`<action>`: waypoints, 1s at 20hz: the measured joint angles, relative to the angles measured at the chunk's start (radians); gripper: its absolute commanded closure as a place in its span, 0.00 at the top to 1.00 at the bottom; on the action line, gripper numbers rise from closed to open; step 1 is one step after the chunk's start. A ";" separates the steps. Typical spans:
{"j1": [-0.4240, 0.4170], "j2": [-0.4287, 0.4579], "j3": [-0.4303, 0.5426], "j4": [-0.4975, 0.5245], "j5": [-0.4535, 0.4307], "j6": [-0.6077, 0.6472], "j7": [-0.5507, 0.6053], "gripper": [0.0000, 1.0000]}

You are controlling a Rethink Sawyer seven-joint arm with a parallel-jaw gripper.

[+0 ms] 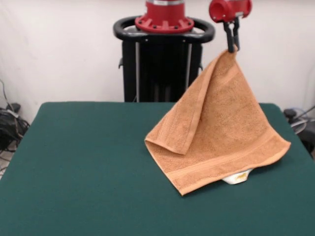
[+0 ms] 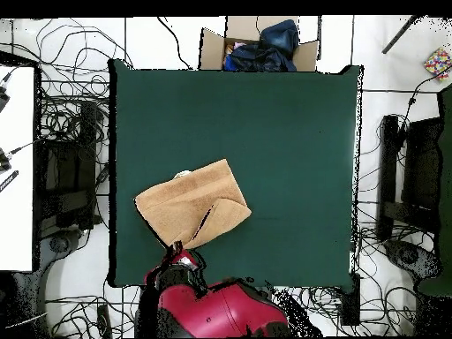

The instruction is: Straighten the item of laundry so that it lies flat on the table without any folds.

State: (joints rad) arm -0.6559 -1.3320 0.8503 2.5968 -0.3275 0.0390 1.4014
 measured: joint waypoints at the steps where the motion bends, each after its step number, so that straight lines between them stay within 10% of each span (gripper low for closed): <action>1: 0.005 0.000 -0.006 0.000 0.002 0.000 0.000 0.00; 20: 0.194 0.174 -0.423 -0.001 -0.064 -0.247 0.000 0.00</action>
State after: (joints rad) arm -0.4614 -1.1581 0.4278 2.5958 -0.3919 -0.2079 1.4014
